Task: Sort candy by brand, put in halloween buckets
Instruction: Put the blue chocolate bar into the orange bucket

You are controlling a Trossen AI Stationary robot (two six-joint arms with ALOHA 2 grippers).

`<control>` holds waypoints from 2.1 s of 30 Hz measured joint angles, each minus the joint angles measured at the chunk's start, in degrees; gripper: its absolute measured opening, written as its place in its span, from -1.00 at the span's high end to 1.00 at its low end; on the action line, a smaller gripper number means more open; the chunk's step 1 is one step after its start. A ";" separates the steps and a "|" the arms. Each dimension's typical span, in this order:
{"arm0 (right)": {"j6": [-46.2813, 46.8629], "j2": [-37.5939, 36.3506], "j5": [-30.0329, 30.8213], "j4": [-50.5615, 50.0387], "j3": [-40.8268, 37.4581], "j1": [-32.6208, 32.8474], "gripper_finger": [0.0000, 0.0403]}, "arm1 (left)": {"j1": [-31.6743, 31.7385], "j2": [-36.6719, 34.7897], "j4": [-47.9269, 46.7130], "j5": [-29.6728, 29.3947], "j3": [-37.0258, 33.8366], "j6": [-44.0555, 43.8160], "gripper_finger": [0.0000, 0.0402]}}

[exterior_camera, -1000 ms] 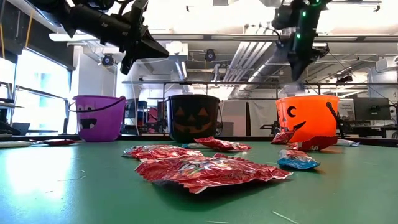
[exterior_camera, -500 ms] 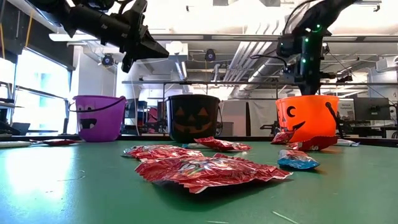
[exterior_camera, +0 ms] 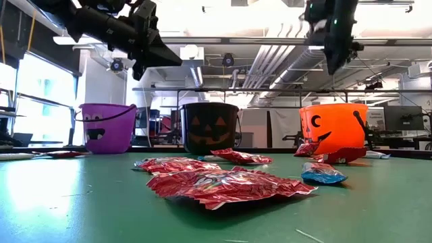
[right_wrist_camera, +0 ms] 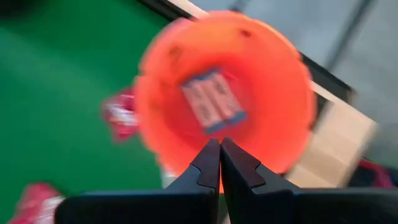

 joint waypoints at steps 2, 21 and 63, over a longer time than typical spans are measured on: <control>1.65 -2.37 -4.32 1.68 -0.65 1.02 1.00 | 0.00 0.00 -0.30 0.00 -0.02 -0.49 1.00; 19.39 -31.63 -5.05 26.29 -33.67 33.73 1.00 | -3.46 0.00 -1.39 3.64 -0.02 2.52 1.00; 92.76 8.04 -12.54 34.50 -39.45 86.80 -0.09 | -3.15 0.02 -2.92 -1.70 -0.02 3.97 1.00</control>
